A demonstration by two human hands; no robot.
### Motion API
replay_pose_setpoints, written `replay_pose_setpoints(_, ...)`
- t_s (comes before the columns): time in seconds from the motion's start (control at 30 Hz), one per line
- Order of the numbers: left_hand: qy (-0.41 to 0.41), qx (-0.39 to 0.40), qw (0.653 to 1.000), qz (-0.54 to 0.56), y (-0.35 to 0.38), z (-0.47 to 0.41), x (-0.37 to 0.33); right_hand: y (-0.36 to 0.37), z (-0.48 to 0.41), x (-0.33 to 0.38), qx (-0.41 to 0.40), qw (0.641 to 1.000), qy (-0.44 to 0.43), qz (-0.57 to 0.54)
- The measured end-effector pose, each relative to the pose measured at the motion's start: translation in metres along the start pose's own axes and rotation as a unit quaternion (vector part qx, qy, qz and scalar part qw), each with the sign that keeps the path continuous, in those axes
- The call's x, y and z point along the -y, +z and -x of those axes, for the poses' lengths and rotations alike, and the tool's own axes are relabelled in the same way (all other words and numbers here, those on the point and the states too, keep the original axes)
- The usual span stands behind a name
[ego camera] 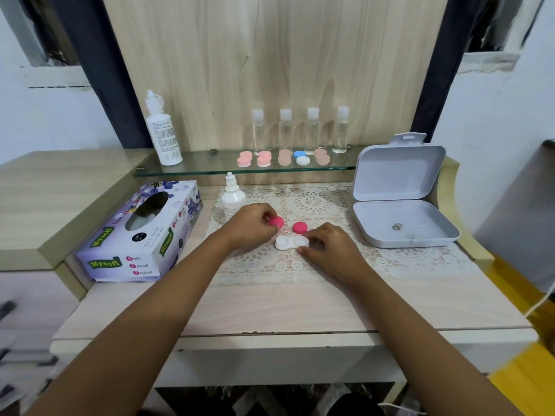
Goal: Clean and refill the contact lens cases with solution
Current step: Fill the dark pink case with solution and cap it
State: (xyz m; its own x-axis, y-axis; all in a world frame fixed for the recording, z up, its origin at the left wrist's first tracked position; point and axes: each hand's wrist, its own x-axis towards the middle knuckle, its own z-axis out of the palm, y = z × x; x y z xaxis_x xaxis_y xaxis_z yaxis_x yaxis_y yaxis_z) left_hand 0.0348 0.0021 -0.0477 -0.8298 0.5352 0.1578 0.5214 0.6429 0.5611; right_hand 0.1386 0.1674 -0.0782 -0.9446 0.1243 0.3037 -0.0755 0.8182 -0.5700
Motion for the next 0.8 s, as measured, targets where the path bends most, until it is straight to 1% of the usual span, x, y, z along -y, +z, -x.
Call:
replay_pose_setpoints(0.1, 0.014, -0.011, 1.0, 0.024, -0.001, 0.008, -0.004, 0.0, 0.0, -0.001, 0.0, 1.0, -0.001, 0.004)
replay_pose_setpoints(0.2, 0.041, -0.009, 0.999, 0.017, 0.0, 0.017, -0.009, 0.0, 0.0, 0.0, 0.002, 1.0, 0.003, 0.004)
replay_pose_setpoints(0.43, 0.076, 0.016, 0.997, -0.021, 0.006, 0.029, -0.009, 0.001, -0.001, -0.001, 0.001, 1.0, 0.011, 0.01)
replay_pose_setpoints(0.8, 0.076, -0.001, 0.997, 0.002, 0.014, 0.034, -0.003, 0.002, -0.001, -0.001, -0.007, 1.0, 0.006, 0.0)
